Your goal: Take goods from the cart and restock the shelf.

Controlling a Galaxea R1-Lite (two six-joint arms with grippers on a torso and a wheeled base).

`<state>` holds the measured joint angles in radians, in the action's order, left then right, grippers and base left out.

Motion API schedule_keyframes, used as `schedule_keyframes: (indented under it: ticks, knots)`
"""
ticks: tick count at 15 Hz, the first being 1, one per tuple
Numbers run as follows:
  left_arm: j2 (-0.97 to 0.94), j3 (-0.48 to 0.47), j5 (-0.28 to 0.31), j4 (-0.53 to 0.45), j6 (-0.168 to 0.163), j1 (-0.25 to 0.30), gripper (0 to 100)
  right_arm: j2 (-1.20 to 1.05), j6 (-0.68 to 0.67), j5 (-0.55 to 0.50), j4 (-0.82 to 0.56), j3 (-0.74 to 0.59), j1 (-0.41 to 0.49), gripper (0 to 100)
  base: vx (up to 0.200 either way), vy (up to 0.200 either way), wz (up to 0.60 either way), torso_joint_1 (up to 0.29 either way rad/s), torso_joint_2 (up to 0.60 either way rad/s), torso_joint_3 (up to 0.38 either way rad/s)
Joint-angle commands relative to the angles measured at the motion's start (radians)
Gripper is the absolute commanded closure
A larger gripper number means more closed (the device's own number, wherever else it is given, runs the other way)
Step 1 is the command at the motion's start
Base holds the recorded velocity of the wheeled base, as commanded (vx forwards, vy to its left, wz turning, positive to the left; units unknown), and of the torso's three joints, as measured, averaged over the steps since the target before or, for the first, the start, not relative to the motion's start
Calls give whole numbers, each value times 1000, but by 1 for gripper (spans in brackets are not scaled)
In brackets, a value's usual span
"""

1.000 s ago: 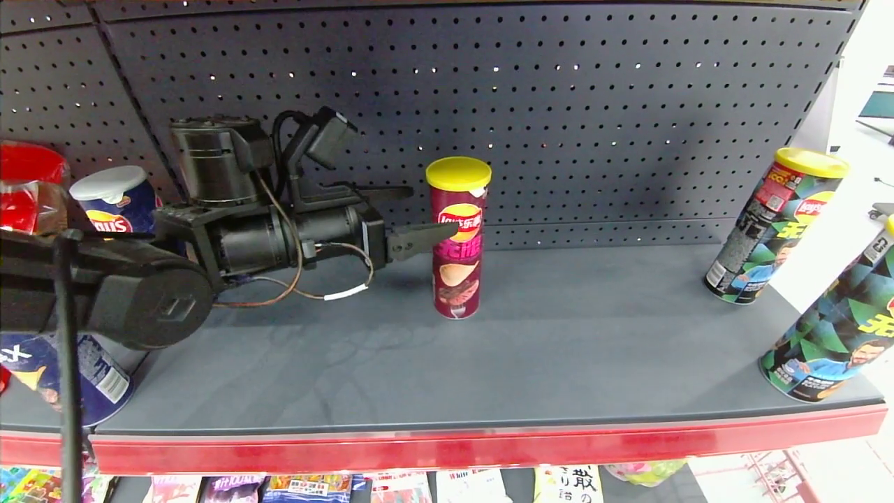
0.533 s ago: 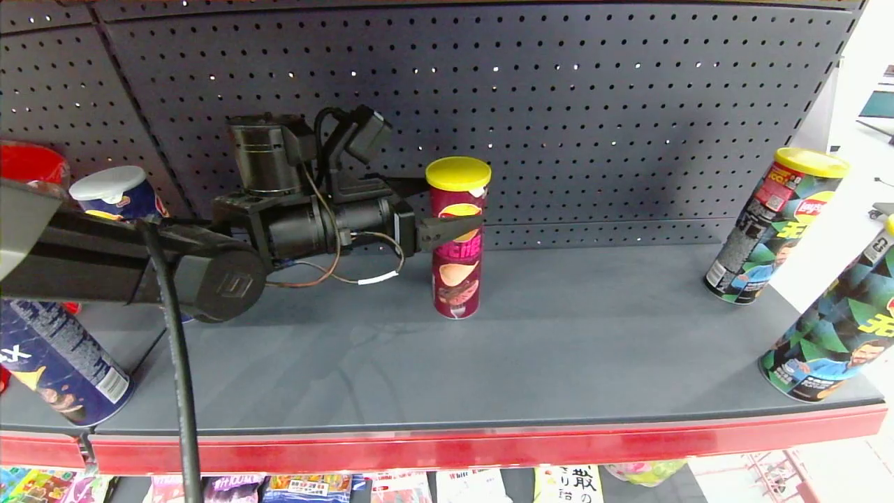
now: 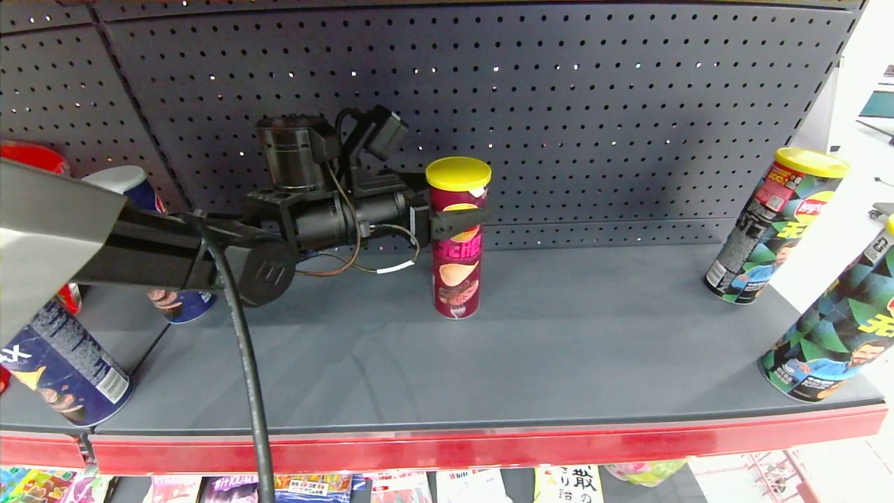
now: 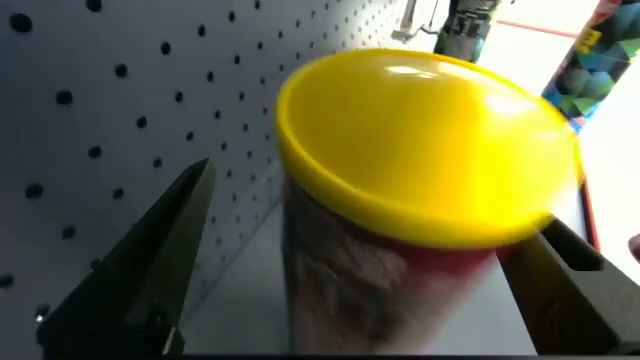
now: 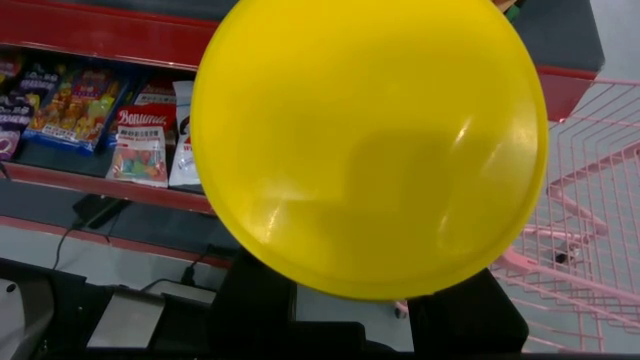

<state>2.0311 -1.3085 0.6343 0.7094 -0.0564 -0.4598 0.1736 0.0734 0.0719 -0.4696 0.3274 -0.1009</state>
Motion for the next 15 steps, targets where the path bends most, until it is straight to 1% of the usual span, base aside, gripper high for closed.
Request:
schedule_keyframes:
  ticks: [1, 2, 5, 7, 8, 10, 11, 12, 15]
  knots:
    - [28, -23, -1, 1, 0, 0, 0, 3, 0, 0, 0, -1, 0, 100, 0, 0, 0, 0, 0, 0]
    - [37, -28, -1, 4, -2, 0, 100, 3, 0, 0, 0, -2, 0, 100, 0, 0, 0, 0, 0, 0]
    - [41, -32, 4, -2, 0, -3, 100, 17, 0, 0, 2, 1, 0, 100, 0, 0, 0, 0, 0, 0]
    - [34, -20, 19, 4, 0, -7, 100, 23, 0, 0, 2, 2, 0, 100, 0, 0, 0, 0, 0, 0]
    - [17, -2, 30, 4, -2, -5, 100, 23, 0, 0, 2, 2, 0, 100, 0, 0, 0, 0, 0, 0]
    - [-37, 61, 33, 4, 0, -5, 100, 23, 0, 0, 2, 2, 0, 100, 0, 0, 0, 0, 0, 0]
    - [-98, 146, 47, 5, 0, -2, 100, 24, 0, 0, 2, 4, 0, 100, 0, 0, 0, 0, 0, 0]
    - [-196, 256, 68, 4, 0, 1, 100, 24, 0, 0, 2, 4, 0, 100, 0, 0, 0, 0, 0, 0]
    - [-368, 426, 73, 4, 0, -3, 100, 23, 0, 2, 2, -1, 0, 100, 0, 0, 0, 0, 0, 0]
